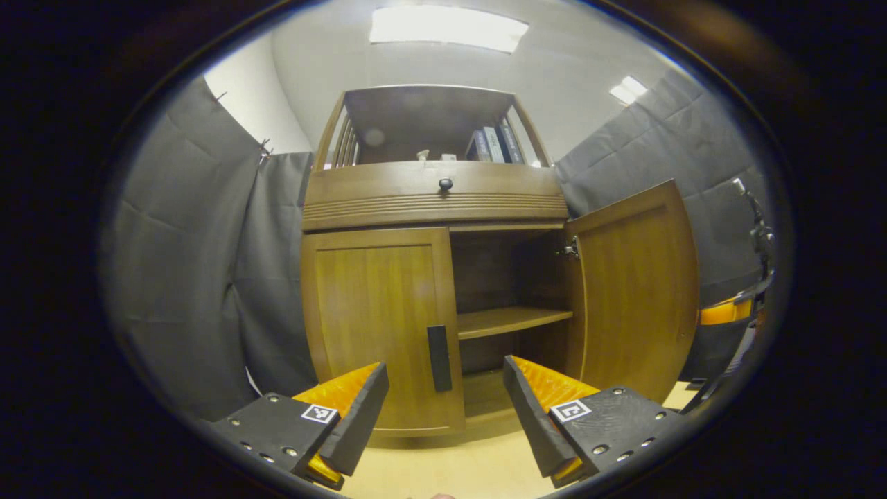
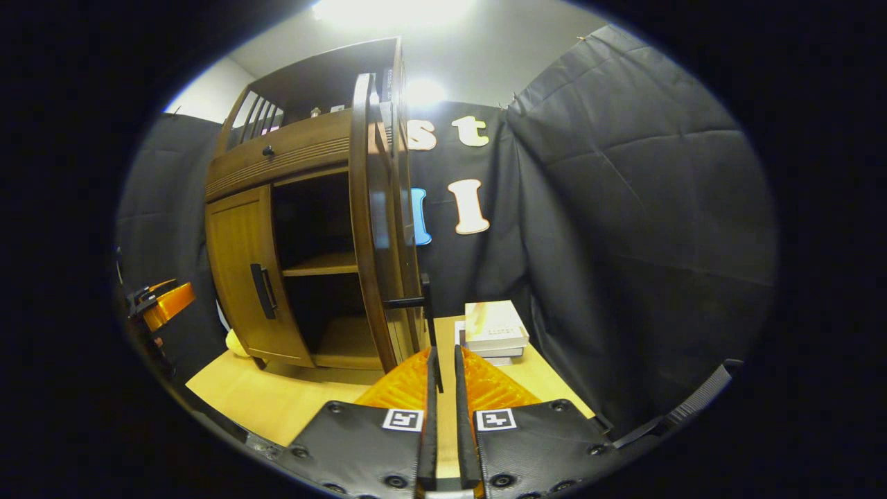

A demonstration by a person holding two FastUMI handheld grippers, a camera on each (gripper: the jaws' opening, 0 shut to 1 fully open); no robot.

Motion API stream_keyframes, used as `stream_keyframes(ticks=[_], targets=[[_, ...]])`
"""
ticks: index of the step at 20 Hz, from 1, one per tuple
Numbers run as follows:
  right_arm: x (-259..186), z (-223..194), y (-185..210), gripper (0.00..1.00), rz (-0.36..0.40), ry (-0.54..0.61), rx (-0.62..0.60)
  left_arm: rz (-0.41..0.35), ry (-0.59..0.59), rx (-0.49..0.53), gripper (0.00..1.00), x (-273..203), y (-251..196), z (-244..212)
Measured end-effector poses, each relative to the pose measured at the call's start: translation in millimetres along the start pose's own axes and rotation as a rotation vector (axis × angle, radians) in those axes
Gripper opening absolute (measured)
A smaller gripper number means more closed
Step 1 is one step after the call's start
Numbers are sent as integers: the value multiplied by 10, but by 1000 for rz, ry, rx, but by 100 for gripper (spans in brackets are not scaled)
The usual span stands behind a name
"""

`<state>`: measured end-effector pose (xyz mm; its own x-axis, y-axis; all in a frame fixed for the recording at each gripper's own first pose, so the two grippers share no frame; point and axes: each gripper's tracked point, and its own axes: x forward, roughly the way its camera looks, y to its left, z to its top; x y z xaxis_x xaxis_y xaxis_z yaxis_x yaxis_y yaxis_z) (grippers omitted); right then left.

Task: Open the right door of the double-door shoe cabinet with the right hand, and open the left door with the left hand.

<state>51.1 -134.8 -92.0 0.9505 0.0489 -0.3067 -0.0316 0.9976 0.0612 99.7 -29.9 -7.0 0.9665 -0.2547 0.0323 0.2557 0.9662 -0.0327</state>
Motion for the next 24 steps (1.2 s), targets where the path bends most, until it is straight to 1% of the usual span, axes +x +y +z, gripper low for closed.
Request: stream_keyframes(ticks=[3,6,12,13,14,15,16,17,18,20,21,22,24], targets=[[-173,66,-7,51,-30,-25,-31,-2,0,-8,96,246,55,-72],[-332,103,-47,93,-80,-56,-74,2,-2,-10,95,490,96,-76],[-541,-4,-55,93,-123,-53,-66,6,10,10,96,913,143,-219],[-561,-11,-66,96,-132,-50,-62,8,13,13,96,962,136,-279],[-582,-26,-84,93,-140,-48,-56,11,18,10,96,1031,134,-322],[-607,-32,-96,93,-147,-46,-49,11,26,-1,96,1074,132,-382],[-631,-42,-114,96,-154,-44,-42,11,33,-17,96,1120,123,-429],[-657,-49,-134,93,-161,-43,-38,11,40,-33,96,1167,119,-470],[-684,-69,-157,96,-170,-39,-35,12,45,-45,96,1232,120,-502],[-749,-109,-200,96,-184,-31,-30,26,60,-63,96,1384,148,-577],[-769,-117,-208,93,-191,-28,-28,32,67,-73,96,1454,175,-622],[-804,-127,-229,96,-198,-24,-29,39,73,-82,96,1517,198,-668],[-856,-168,-259,96,-205,-18,-32,51,93,-94,96,1630,236,-781]])
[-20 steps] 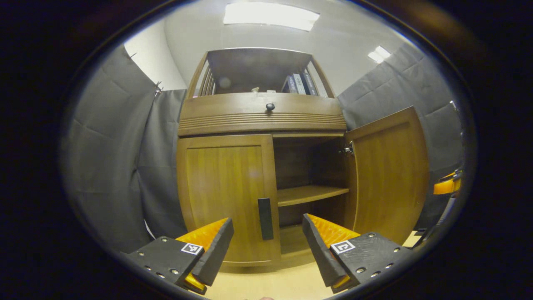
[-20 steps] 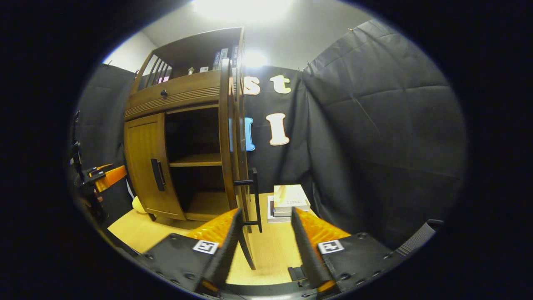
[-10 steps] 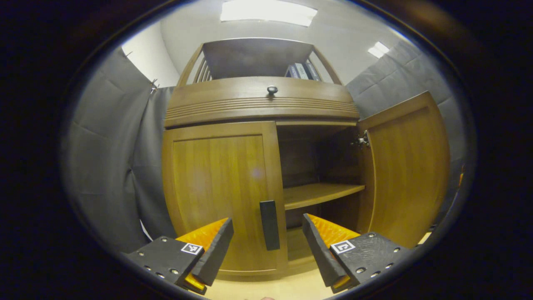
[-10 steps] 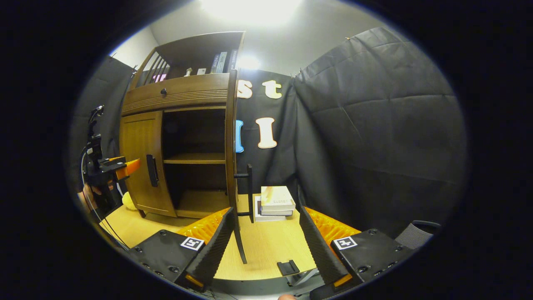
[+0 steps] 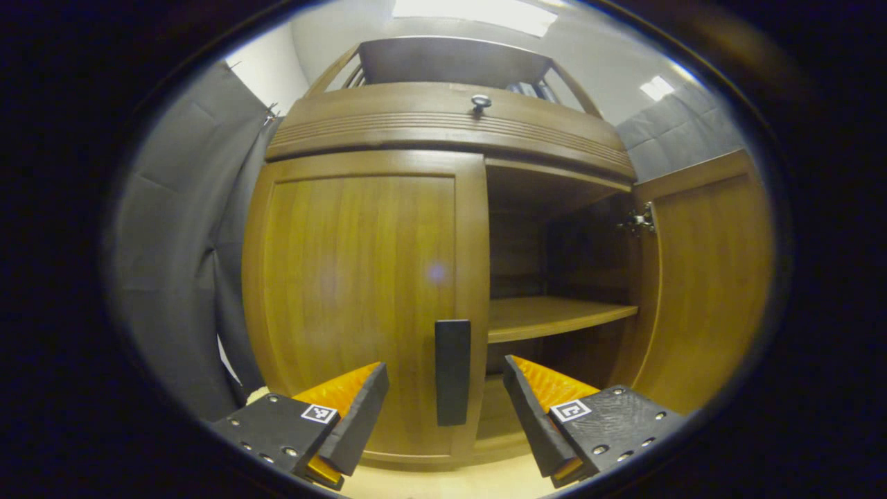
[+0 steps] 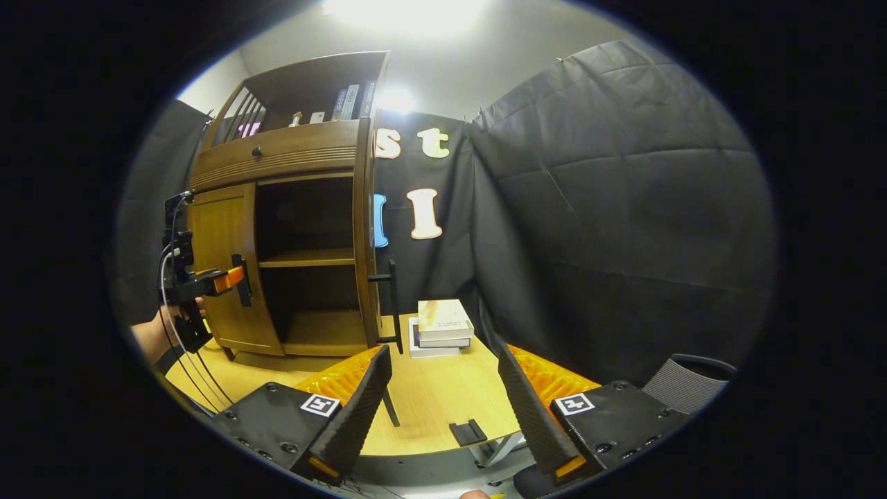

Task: Open the right door of the double-door shoe cabinet with the right hand, and open the left door with the left hand.

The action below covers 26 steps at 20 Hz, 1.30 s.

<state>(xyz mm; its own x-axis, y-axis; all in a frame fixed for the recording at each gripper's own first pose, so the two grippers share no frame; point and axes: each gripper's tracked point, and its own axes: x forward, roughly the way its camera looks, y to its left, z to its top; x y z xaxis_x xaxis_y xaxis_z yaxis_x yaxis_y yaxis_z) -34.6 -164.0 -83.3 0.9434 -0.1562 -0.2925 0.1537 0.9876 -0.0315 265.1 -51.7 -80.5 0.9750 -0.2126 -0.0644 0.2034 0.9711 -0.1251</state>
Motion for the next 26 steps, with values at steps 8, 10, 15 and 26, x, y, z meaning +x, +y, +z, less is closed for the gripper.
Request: stream_keyframes(ticks=[8,10,15,26], targets=[[-9,-109,-4,93,-2,33,1,-5,50,39,81,410,3,-229],[-6,-114,16,93,5,35,-6,-5,51,43,74,501,-7,-231],[20,-83,50,93,15,27,2,-1,59,50,44,614,-83,-259],[51,-35,91,93,61,0,31,21,87,29,26,183,-16,-242]])
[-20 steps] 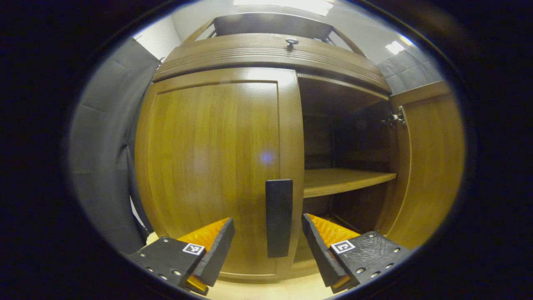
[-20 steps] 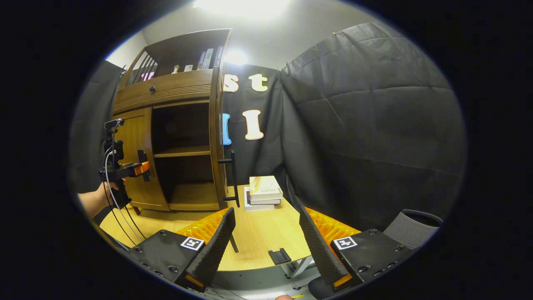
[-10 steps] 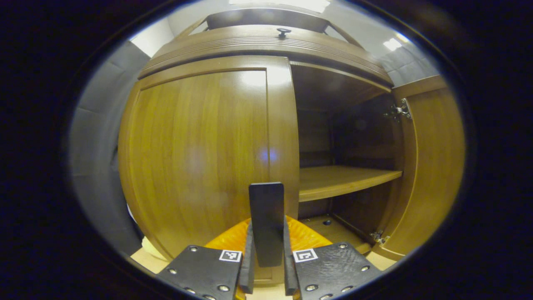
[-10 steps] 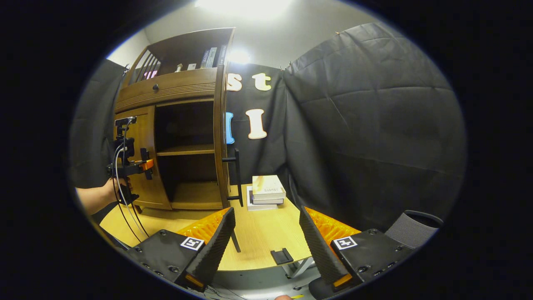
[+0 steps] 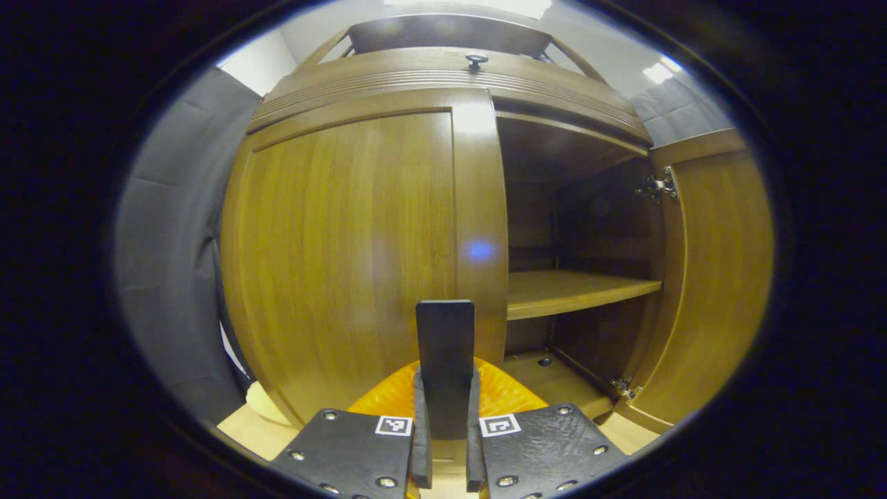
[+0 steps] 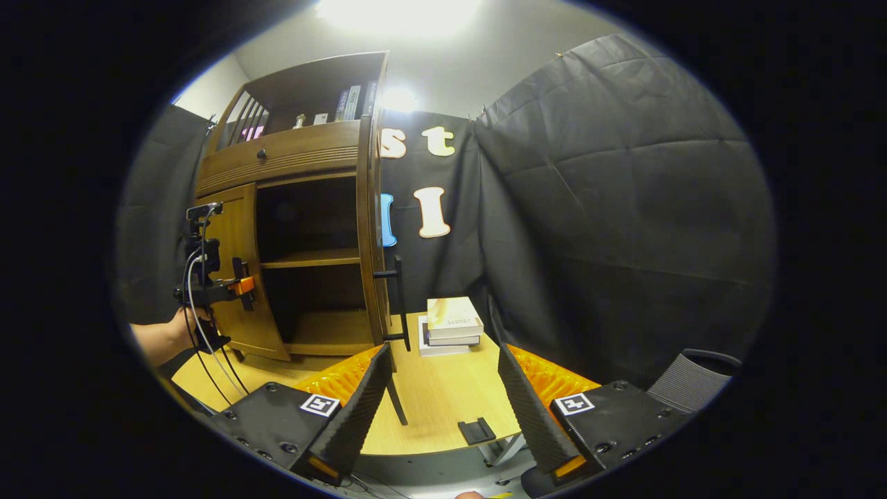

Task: Open the right door of the double-door shoe cabinet with the right hand, and open the left door with the left hand.

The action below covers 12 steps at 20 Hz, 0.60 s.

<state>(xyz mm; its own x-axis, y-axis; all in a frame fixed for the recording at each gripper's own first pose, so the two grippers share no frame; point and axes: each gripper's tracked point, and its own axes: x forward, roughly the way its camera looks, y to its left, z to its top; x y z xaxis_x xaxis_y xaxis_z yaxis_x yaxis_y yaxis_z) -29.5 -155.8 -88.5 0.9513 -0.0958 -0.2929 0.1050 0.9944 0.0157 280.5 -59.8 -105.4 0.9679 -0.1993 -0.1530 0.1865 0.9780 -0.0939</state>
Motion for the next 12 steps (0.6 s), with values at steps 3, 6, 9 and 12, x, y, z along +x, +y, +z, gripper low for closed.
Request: stream_keyframes(ticks=[3,6,9,12], targets=[[23,26,74,93,28,-7,-1,3,-3,-4,25,-245,67,-5],[56,32,175,97,62,-12,-4,6,1,-12,23,-503,151,-8],[108,40,299,93,97,-15,-9,9,6,-23,23,-730,251,-13],[160,58,457,93,138,-16,-3,22,6,-33,23,-995,328,-53]])
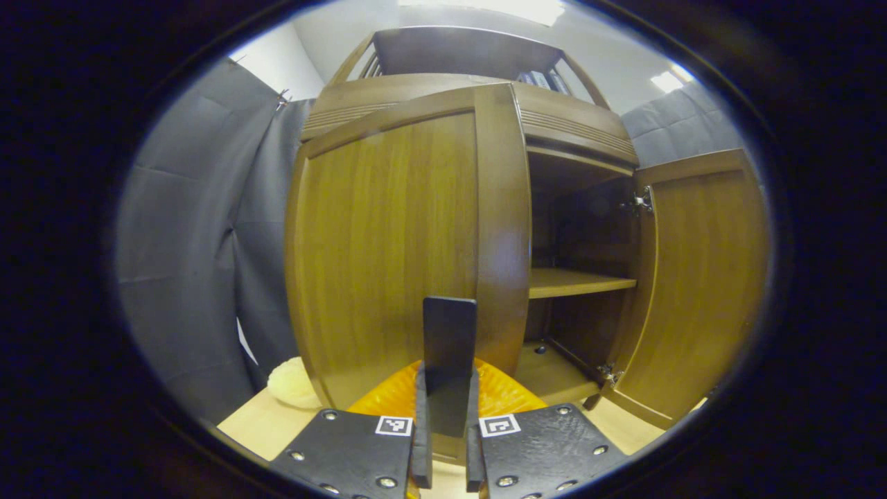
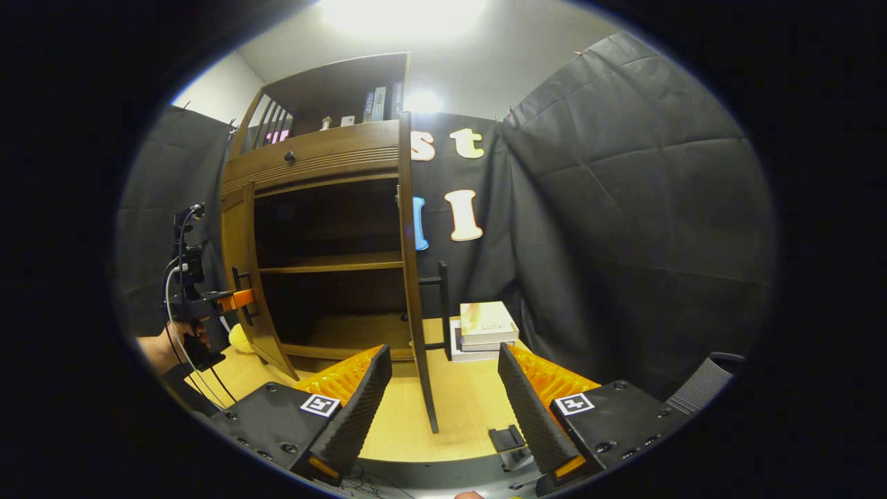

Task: Open the right door of the double-door shoe cabinet with the right hand, and open the left door with the left hand.

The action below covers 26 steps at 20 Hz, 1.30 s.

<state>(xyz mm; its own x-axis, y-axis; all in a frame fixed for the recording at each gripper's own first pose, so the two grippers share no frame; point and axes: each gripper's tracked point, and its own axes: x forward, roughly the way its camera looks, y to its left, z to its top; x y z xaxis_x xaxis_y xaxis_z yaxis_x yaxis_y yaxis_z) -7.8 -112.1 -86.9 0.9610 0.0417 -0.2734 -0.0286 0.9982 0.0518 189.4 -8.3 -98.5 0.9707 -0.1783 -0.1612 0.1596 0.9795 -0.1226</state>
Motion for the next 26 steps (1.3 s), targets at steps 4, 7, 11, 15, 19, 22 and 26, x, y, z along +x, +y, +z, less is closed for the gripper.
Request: stream_keyframes(ticks=[4,7,11,15,19,22,26], targets=[[62,31,204,93,49,-5,-16,13,6,-5,23,-278,121,-8],[88,49,343,93,78,-9,-17,19,5,-4,20,-425,237,-5],[141,93,545,93,117,-14,-10,36,4,-7,22,-667,460,-19],[211,133,778,92,162,-23,-13,60,0,-14,19,-846,690,-36],[260,162,994,92,202,-29,-19,86,1,-15,22,-969,929,-24],[276,150,1135,93,227,-31,-24,108,1,-12,22,-1073,1116,-29],[289,121,1293,92,250,-28,-32,138,20,-21,22,-1172,1394,-123]])
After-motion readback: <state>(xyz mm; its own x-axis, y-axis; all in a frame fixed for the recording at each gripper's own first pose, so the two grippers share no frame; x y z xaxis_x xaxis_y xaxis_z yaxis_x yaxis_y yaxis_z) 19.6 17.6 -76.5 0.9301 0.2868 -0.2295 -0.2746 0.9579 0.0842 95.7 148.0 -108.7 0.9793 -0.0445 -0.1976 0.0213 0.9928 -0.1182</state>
